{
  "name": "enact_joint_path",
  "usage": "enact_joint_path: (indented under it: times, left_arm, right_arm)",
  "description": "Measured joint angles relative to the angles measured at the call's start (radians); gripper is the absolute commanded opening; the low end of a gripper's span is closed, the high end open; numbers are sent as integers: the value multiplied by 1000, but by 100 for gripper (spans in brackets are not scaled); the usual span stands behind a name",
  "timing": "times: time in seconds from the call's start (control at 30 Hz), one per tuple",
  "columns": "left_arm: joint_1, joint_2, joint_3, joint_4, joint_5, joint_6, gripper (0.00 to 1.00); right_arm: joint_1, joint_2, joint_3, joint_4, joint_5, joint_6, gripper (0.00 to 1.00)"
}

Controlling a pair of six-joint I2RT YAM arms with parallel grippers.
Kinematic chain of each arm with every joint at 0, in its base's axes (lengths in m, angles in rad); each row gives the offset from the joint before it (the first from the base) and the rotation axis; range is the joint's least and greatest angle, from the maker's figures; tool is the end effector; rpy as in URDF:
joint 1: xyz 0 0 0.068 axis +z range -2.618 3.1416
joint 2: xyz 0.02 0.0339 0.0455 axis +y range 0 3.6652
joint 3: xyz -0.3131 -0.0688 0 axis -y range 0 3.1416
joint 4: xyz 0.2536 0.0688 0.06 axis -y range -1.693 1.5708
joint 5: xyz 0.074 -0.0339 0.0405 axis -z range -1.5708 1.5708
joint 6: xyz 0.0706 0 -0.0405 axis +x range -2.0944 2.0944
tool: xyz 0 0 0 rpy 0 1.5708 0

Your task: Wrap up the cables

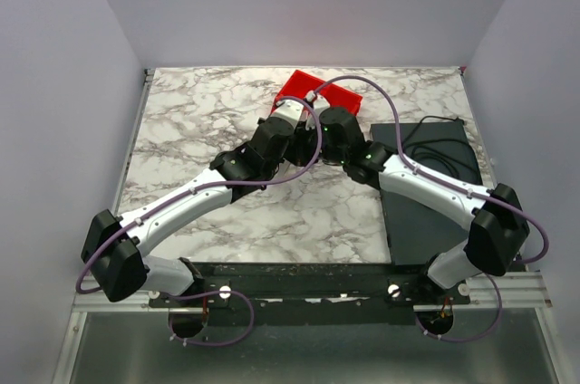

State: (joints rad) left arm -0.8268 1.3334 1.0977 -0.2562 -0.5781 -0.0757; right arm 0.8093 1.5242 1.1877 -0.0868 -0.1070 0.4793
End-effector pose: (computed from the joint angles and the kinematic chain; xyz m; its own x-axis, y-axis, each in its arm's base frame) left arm 0.2480 -0.2125 0.3541 -0.3409 0.2768 -0.8984 0.2650 0.9452 0.1907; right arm 0.2678 0.2919 0.3399 -0.6144 0.0201 -0.7888 -0.5675 0.6833 0.4594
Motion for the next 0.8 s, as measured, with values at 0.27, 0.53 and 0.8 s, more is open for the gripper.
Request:
enact_joint_path:
  times: [0.27,0.53,0.8]
  left_arm:
    - [0,26,27,-31,3,-29,0]
    - [21,43,73,-84,5,-150,0]
    - [27,16,73,-105,6,-219,0]
  right_arm:
    - [-6,-70,-82,35,-2,16,20]
    - [-19,-293,-307,136,51,50,28]
    - [-128,-298,-481,275,112,133,34]
